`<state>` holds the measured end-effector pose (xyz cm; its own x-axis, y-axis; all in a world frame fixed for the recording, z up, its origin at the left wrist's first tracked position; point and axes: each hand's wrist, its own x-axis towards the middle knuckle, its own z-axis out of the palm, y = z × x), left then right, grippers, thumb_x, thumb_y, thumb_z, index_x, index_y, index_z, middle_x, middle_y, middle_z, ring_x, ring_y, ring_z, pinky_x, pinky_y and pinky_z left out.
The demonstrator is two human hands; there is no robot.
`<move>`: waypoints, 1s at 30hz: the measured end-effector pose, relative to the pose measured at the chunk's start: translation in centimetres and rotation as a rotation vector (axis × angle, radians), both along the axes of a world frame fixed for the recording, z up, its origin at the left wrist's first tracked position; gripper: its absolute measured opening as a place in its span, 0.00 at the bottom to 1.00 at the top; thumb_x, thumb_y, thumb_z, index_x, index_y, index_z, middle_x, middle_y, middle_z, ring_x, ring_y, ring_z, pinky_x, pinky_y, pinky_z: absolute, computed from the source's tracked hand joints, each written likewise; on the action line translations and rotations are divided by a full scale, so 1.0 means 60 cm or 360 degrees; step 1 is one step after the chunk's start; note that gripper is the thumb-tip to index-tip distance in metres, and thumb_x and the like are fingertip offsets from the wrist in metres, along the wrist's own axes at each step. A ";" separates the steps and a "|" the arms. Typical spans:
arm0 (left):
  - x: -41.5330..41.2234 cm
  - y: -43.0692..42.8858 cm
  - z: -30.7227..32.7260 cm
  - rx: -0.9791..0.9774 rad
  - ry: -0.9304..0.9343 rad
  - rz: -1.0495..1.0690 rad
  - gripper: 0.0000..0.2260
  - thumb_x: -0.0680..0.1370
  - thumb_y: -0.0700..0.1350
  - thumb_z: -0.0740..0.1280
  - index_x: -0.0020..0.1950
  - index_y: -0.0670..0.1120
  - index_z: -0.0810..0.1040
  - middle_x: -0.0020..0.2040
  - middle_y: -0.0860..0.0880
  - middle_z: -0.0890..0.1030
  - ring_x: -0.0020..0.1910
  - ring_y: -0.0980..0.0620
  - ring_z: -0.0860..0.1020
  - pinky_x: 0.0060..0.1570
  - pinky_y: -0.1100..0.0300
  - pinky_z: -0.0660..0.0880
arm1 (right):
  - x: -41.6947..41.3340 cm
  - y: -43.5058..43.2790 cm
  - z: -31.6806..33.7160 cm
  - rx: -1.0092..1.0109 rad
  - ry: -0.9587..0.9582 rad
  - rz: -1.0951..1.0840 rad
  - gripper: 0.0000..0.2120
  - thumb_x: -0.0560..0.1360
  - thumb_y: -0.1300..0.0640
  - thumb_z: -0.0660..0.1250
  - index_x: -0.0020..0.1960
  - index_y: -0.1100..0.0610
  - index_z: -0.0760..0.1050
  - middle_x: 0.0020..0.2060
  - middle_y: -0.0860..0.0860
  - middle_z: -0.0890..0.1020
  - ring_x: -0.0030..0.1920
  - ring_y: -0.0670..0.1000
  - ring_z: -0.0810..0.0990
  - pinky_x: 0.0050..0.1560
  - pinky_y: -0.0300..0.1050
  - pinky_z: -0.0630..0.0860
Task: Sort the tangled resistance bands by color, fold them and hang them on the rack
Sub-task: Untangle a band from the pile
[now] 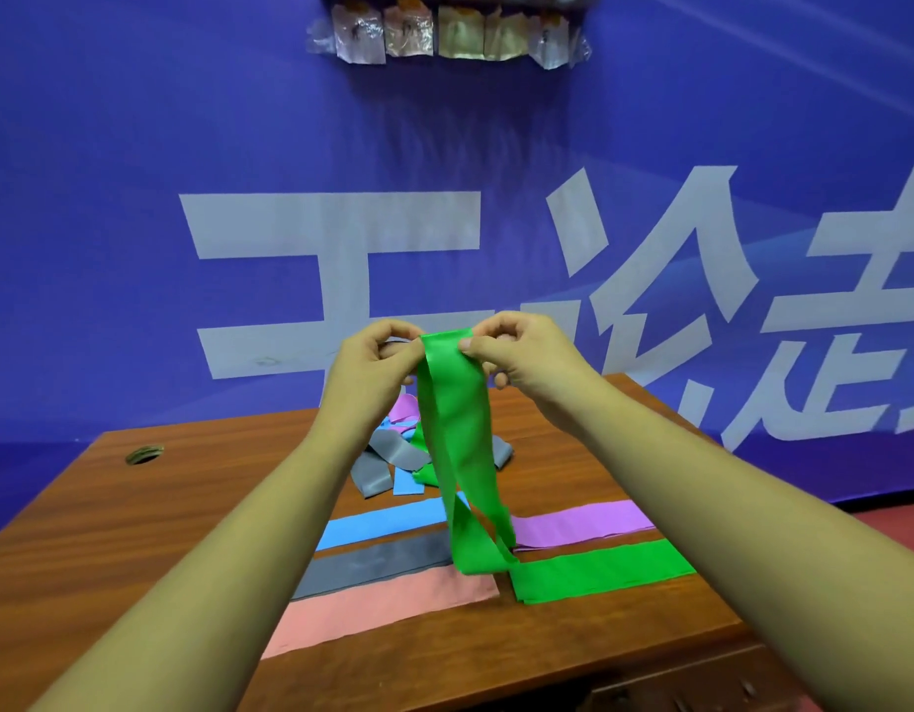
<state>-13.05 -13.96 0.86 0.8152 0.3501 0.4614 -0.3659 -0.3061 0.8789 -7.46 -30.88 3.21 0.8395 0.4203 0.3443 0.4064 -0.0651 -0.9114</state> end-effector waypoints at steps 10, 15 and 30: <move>-0.006 -0.006 -0.004 0.0115 -0.0032 -0.0211 0.04 0.79 0.40 0.65 0.51 0.44 0.80 0.45 0.42 0.83 0.43 0.51 0.81 0.47 0.58 0.78 | -0.001 -0.001 0.000 -0.0141 -0.0131 -0.0045 0.03 0.75 0.59 0.69 0.47 0.57 0.82 0.38 0.49 0.84 0.35 0.44 0.78 0.35 0.36 0.73; -0.009 -0.015 -0.015 0.0018 -0.0064 -0.0344 0.04 0.77 0.43 0.69 0.51 0.47 0.79 0.42 0.51 0.85 0.44 0.57 0.83 0.47 0.64 0.77 | -0.006 0.001 0.006 -0.0116 -0.0329 -0.0136 0.06 0.76 0.61 0.68 0.47 0.62 0.82 0.32 0.45 0.79 0.30 0.34 0.75 0.33 0.25 0.69; 0.001 -0.024 -0.075 -0.0018 0.0295 -0.0574 0.13 0.73 0.44 0.73 0.56 0.43 0.79 0.49 0.43 0.86 0.51 0.43 0.83 0.54 0.51 0.78 | 0.013 -0.006 0.012 -0.0293 -0.0293 -0.0147 0.06 0.76 0.60 0.69 0.45 0.62 0.81 0.34 0.52 0.80 0.34 0.46 0.74 0.36 0.41 0.71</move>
